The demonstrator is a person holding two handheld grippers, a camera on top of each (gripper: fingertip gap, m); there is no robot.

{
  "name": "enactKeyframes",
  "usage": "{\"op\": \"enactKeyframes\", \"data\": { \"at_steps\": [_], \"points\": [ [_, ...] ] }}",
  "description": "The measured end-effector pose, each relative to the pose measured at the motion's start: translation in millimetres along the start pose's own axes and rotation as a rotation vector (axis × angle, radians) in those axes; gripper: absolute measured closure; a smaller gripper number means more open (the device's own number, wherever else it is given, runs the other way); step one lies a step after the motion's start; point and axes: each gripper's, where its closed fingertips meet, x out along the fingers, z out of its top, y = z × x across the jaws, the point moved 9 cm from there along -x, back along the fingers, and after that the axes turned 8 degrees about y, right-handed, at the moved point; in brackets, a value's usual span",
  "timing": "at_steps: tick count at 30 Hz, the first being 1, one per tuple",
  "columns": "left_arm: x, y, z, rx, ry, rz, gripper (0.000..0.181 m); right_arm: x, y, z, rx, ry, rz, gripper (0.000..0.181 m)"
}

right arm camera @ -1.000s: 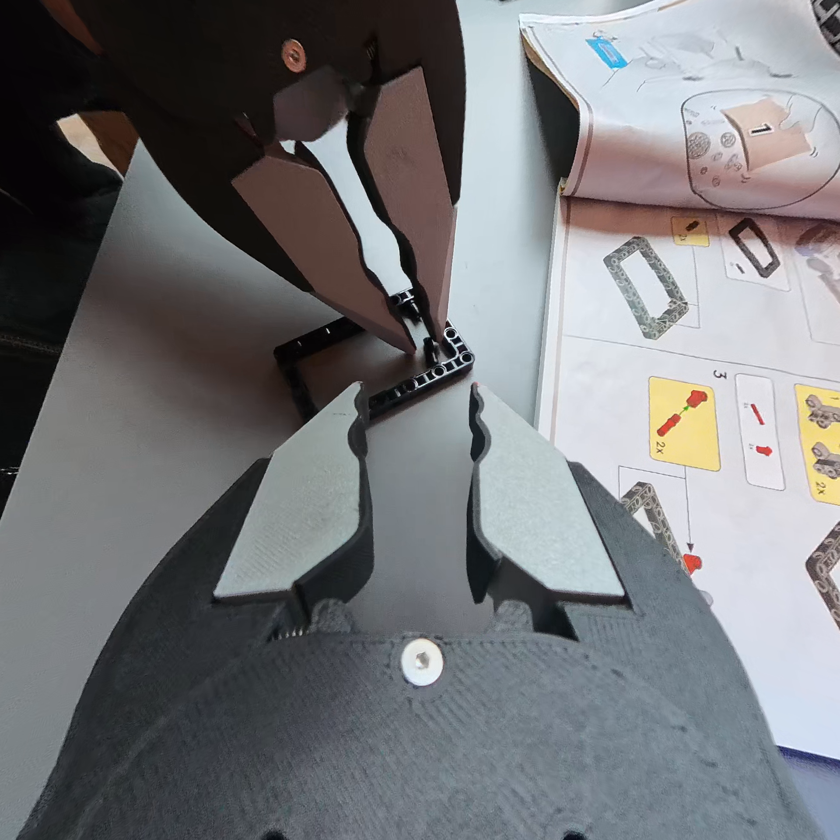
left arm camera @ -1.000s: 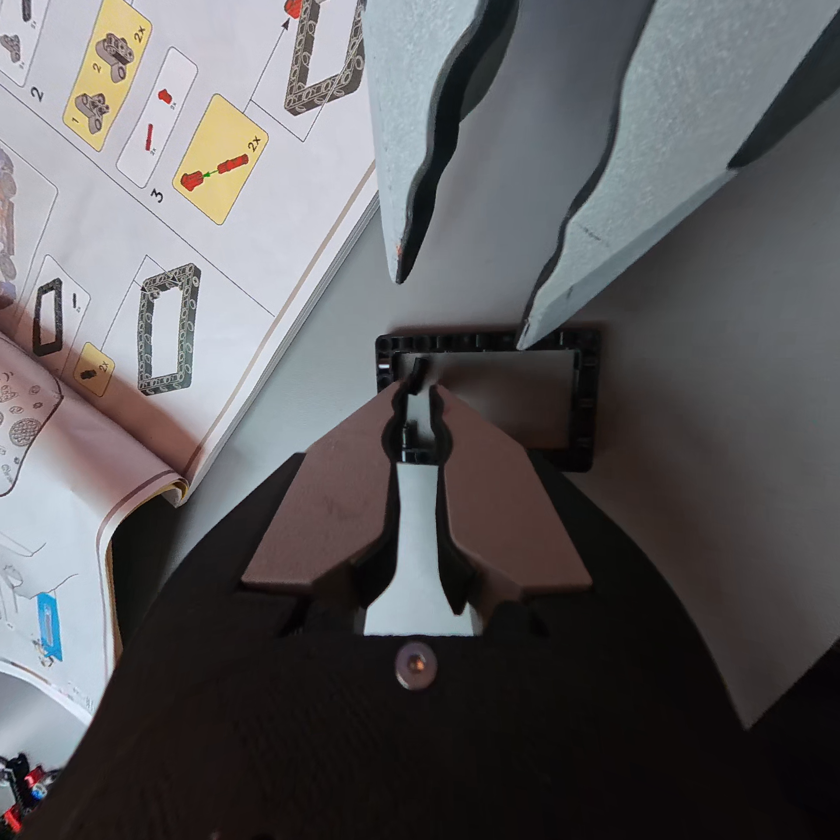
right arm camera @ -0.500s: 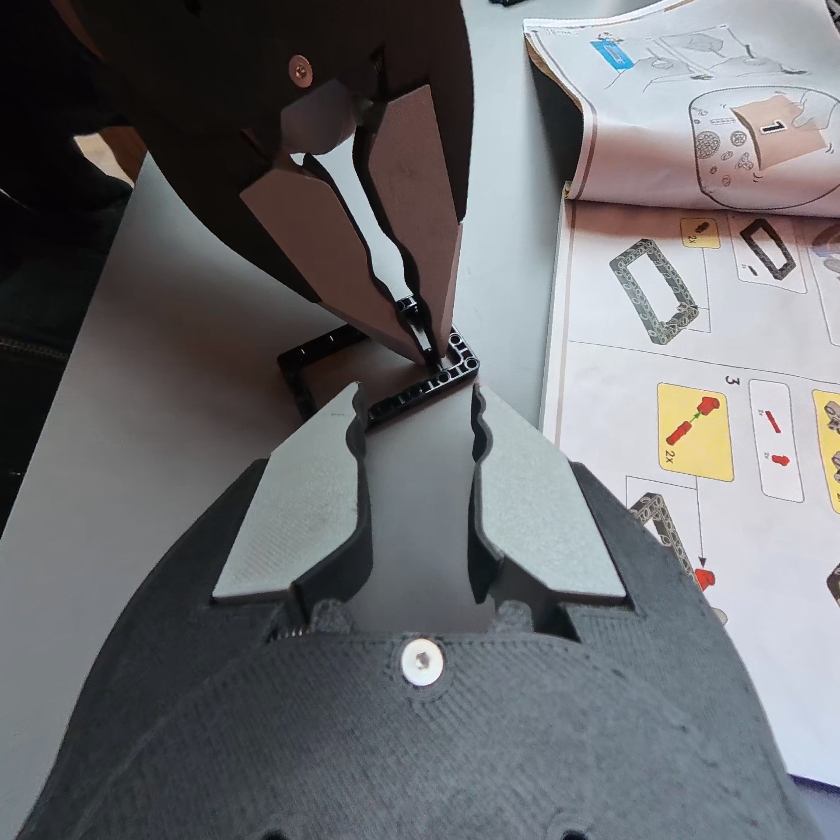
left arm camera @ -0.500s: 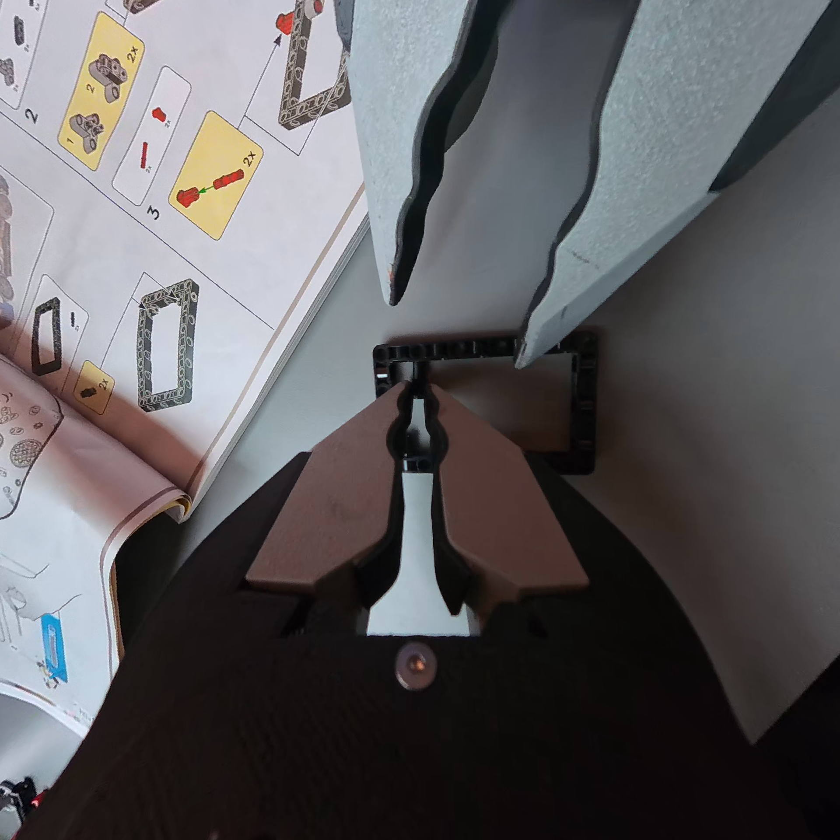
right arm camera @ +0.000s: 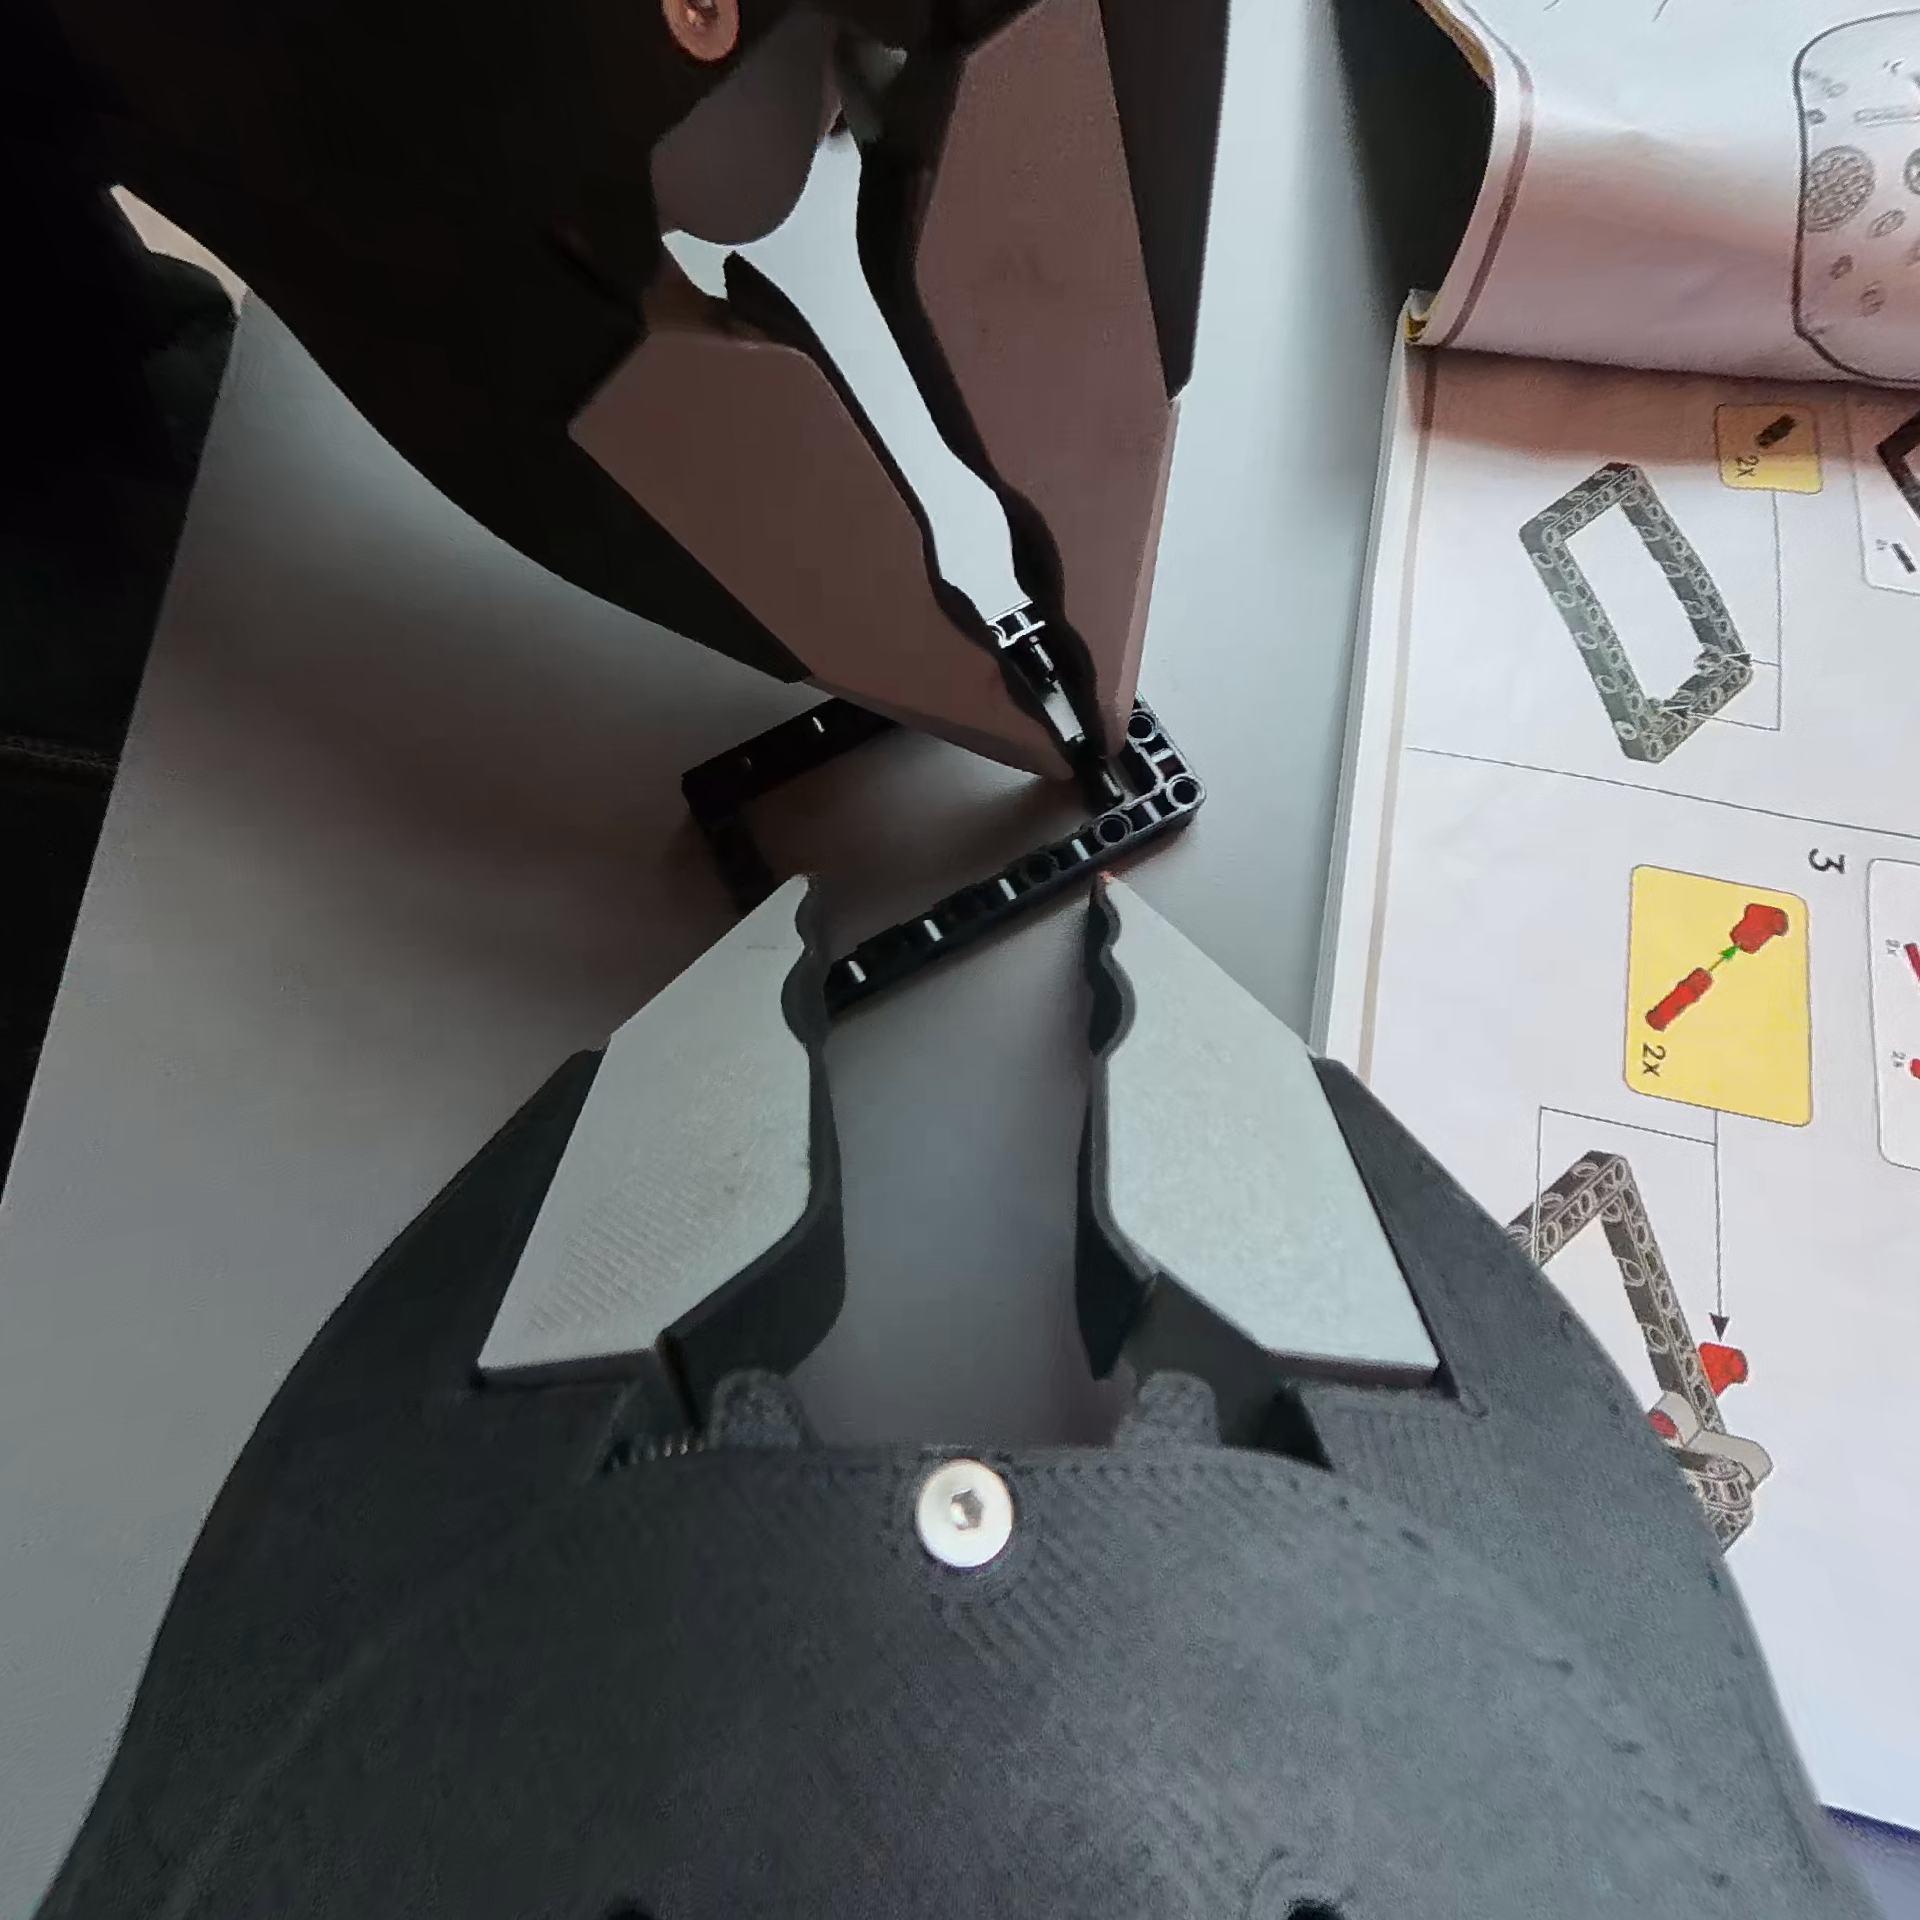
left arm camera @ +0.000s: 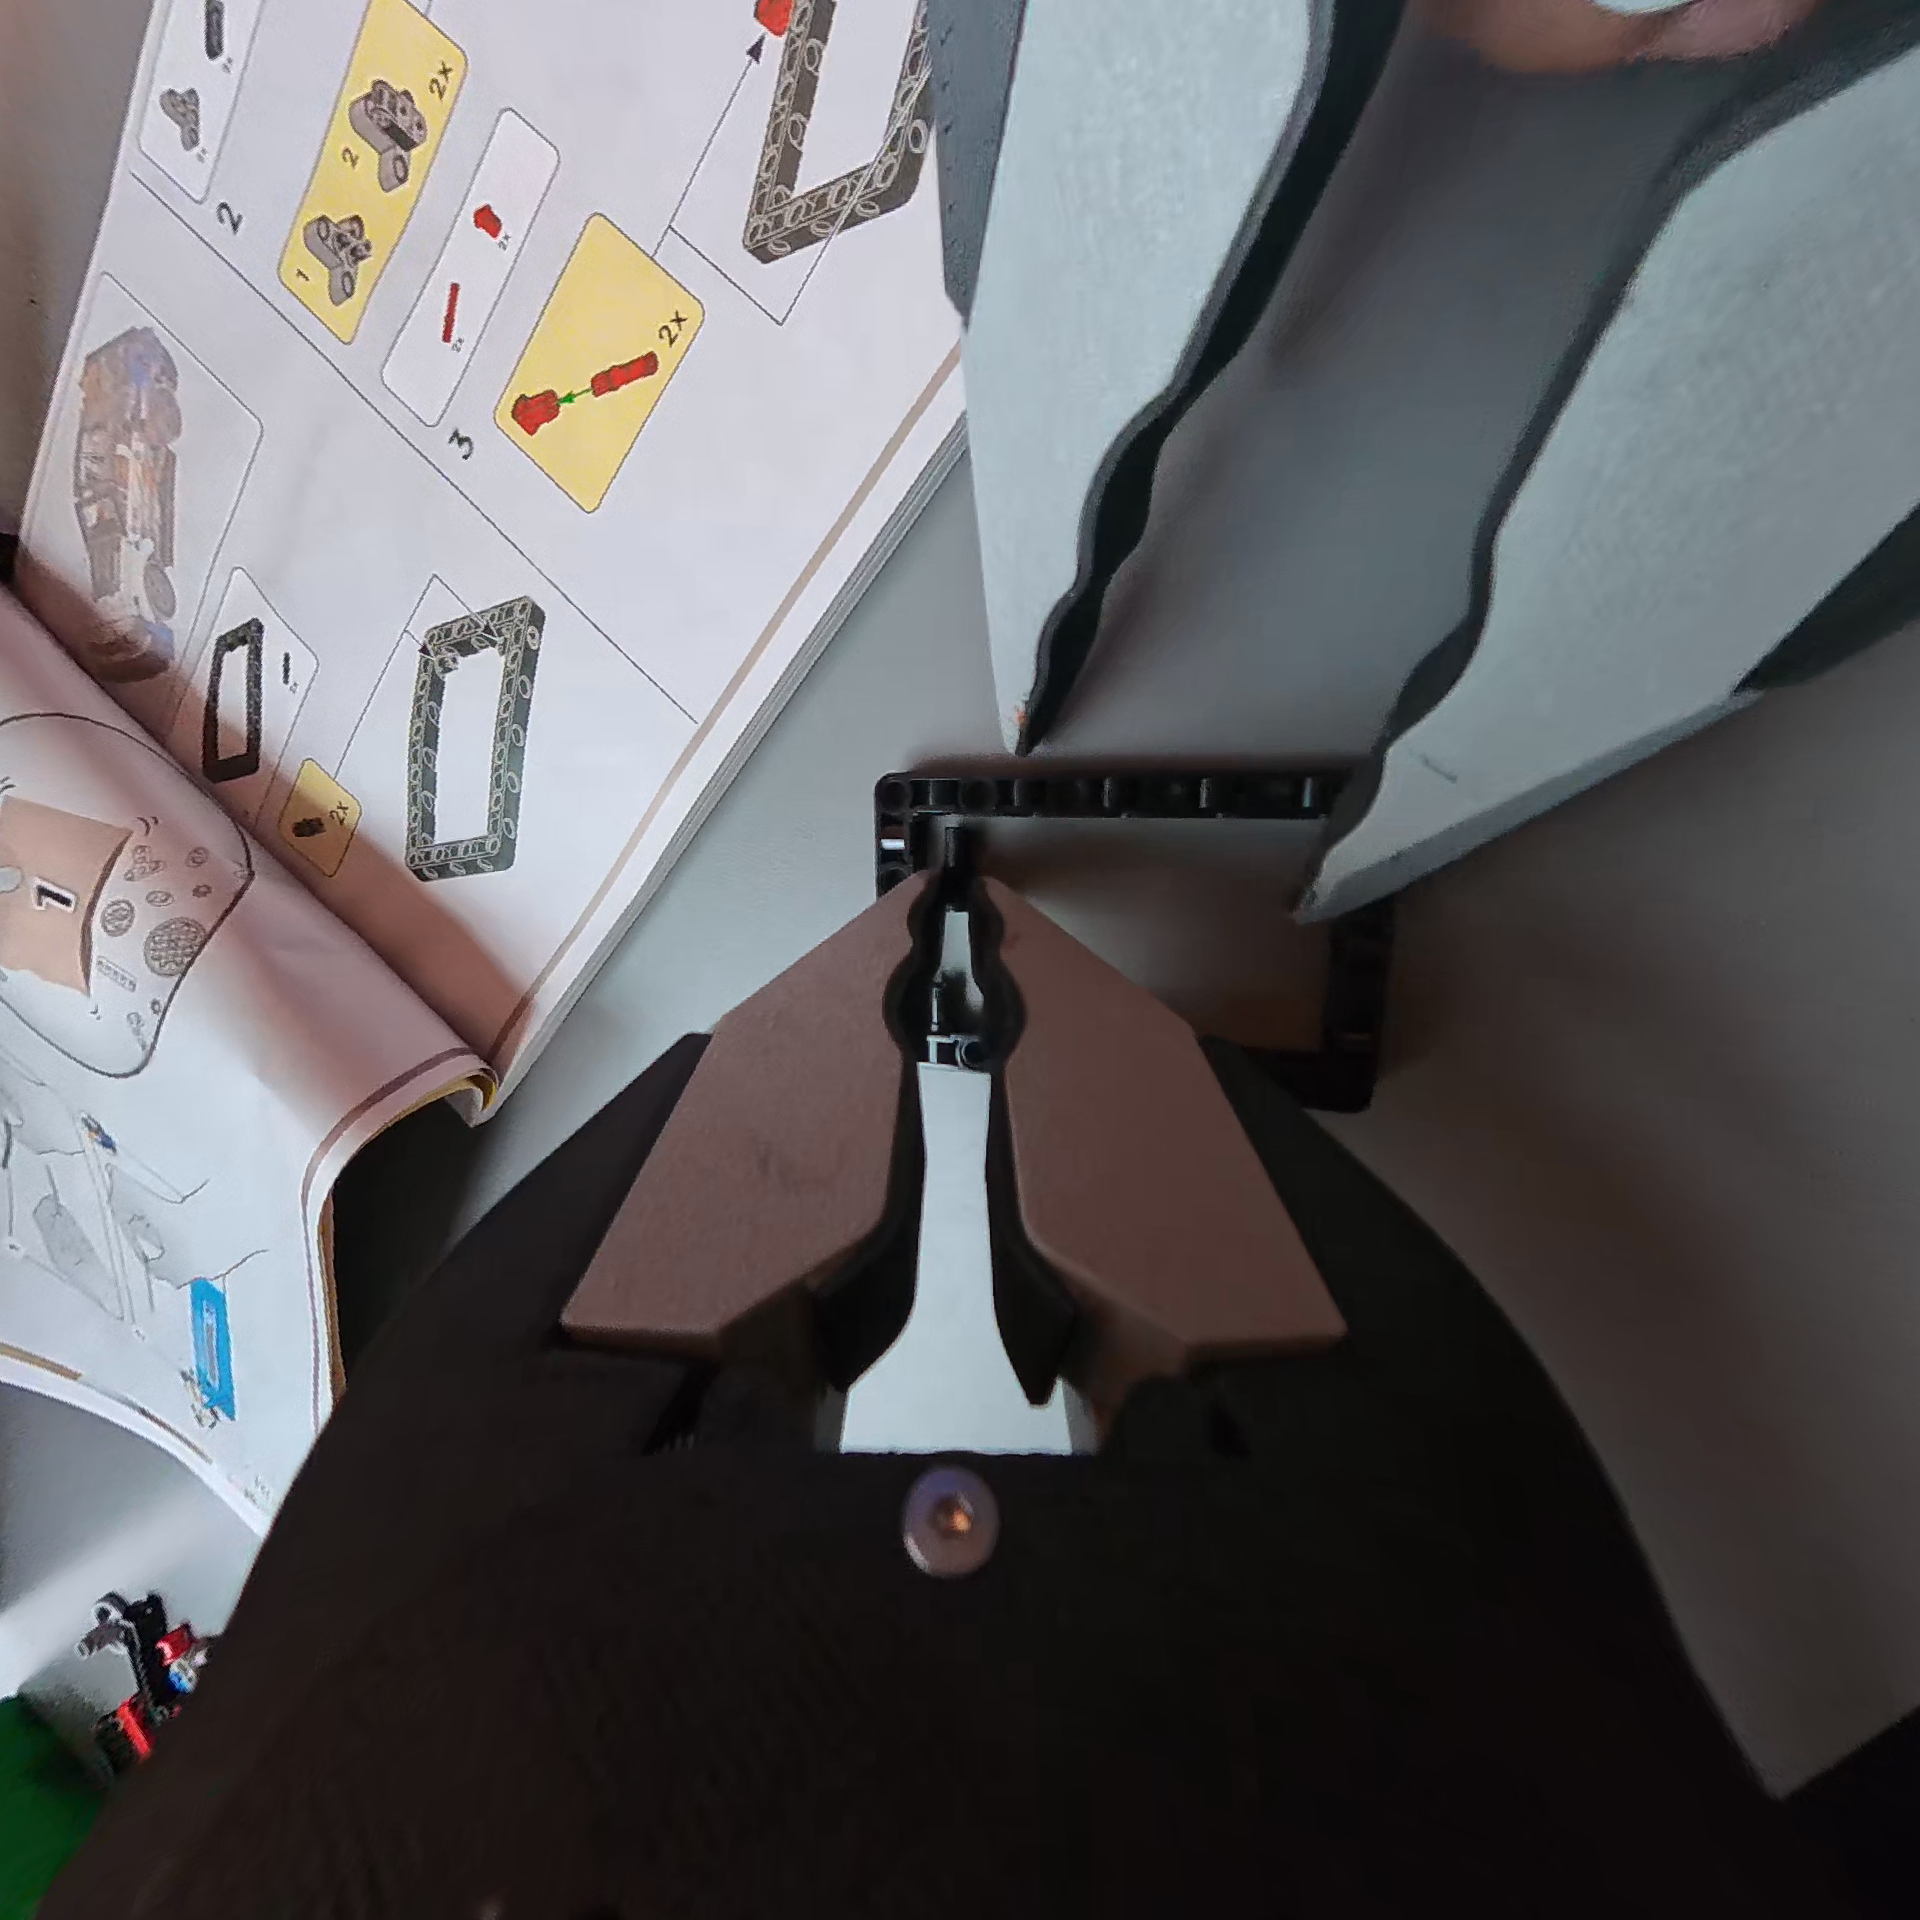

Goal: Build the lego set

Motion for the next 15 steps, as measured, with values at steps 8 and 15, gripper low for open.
{"op": "enactKeyframes", "data": {
  "at_steps": [8, 15],
  "points": [
    [-0.4, 3.6, -0.1, -0.022, 0.001, 0.027, 0.179, -6.1, -4.9, 3.2, 0.050, -0.070, 0.031, 0.129],
    [2.2, 8.2, -1.3, -0.037, 0.012, 0.038, 0.179, 7.1, -21.5, 9.6, 0.150, -0.016, -0.038, 0.147]
  ]
}}
